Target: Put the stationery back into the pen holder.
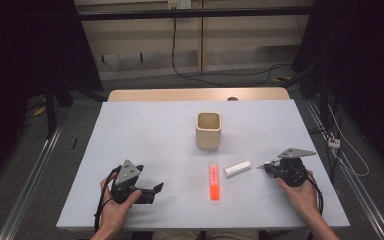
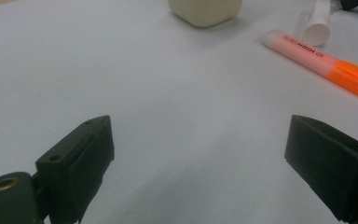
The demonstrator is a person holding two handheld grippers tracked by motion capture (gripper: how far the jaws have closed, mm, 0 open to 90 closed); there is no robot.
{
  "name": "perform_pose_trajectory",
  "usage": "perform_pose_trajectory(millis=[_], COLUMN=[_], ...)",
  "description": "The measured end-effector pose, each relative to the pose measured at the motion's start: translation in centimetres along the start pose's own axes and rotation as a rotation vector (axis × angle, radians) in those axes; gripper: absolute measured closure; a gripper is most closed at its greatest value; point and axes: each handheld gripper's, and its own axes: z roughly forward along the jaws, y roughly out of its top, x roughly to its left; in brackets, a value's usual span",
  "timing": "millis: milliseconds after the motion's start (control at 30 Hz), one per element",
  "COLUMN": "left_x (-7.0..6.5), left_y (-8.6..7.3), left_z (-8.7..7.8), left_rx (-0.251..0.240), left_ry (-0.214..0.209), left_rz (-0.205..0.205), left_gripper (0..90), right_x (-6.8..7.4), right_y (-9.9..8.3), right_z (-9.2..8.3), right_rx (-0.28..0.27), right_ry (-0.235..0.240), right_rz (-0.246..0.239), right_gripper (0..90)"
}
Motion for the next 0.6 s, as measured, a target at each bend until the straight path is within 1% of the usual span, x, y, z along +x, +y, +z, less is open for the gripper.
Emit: perform_pose_trajectory(millis=[100,300,367,467,567,600], left_x=[0.0,0.0,0.0,0.0,0.1,0.1], left_y=[0.0,0.0,0.0,0.0,0.0,0.0], left_z=[0.0,0.0,0.0,0.0,0.0,0.0], left_rx=[-0.007,-0.005,0.001,-0.004,0.0,0.001], left_ry=[-0.003,-0.002,-0.002,-0.004,-0.003,-0.003], left_rz=[-0.009,-0.003,0.0,-0.004,-0.001,-0.001], left_gripper=[8.0,8.0,8.0,8.0,8.0,8.0], right_x=[-0.1,-0.4,-0.4,-0.5,-0.5,-0.5], right_y=[0.2,0.8,1.2,1.7,2.1,2.3], right_z=[0.3,1.0,1.3,1.9,2.2,2.3], right_rx=[-0.007,-0.013,-0.009,-0.007,0.003,0.007], right_ry=[-0.001,-0.002,-0.005,-0.012,-0.016,-0.022], right_rz=[0.001,0.026,0.023,0.019,0.021,0.015], right_gripper=[90.0,90.0,90.0,90.0,90.0,90.0])
